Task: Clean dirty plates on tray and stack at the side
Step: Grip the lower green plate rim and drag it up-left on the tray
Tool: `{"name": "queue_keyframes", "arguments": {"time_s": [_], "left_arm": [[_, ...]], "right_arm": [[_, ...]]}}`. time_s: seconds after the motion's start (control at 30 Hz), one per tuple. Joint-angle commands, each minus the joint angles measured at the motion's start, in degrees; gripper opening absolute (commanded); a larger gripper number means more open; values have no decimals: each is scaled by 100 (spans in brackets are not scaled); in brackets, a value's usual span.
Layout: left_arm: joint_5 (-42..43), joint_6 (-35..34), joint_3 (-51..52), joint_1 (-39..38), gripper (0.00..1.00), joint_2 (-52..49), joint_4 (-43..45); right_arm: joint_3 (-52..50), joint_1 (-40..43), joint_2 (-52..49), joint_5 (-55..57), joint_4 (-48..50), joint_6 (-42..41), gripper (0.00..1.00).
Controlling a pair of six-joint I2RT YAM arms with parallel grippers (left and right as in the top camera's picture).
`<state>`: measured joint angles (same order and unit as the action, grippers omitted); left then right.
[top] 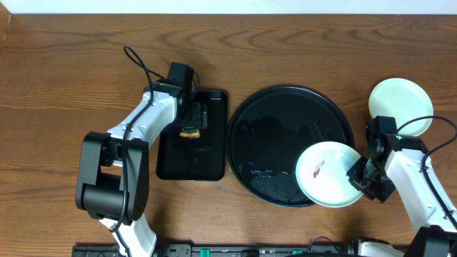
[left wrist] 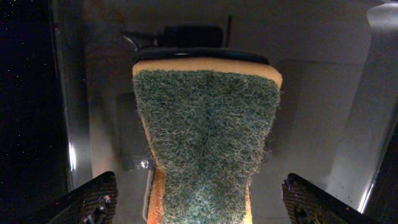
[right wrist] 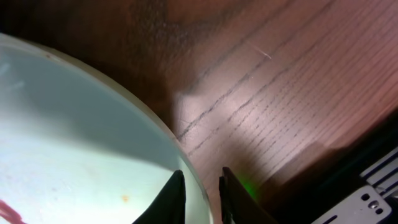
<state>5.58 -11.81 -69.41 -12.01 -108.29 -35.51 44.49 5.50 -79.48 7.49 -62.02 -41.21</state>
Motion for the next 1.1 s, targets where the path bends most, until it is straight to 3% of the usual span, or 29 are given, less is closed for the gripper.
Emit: {"name": "queue_keyframes", "arguments": {"time_s": [0.0, 0.13, 0.2, 0.23, 0.27, 0.47, 0.57, 0.7, 1.07], "left_arm": [[-72, 11, 48, 7, 86, -4, 2], [-72, 11, 48, 7, 86, -4, 2], [-72, 9, 48, 7, 86, -4, 2], [-72, 11, 48, 7, 86, -4, 2], [-72, 11, 48, 7, 86, -4, 2], [-72, 11, 48, 7, 86, -4, 2], [-72, 9, 48, 7, 86, -4, 4], [-72, 11, 48, 7, 86, -4, 2], [-72, 11, 48, 7, 86, -4, 2]], "right_arm": [[-85, -24, 9, 57, 90, -55, 19], [-291, -24, 9, -7, 356, -52, 21], [-317, -24, 9, -48, 400, -48, 12], [-315, -24, 9, -48, 407, -48, 3], [-315, -24, 9, -48, 439, -44, 1], [-125, -24, 11, -111, 592, 575, 1], [120, -31, 11, -664, 828, 1189, 1], [234, -39, 11, -1646, 1593, 1993, 1], [214, -540, -68, -1591, 3727, 2852, 1]]}}
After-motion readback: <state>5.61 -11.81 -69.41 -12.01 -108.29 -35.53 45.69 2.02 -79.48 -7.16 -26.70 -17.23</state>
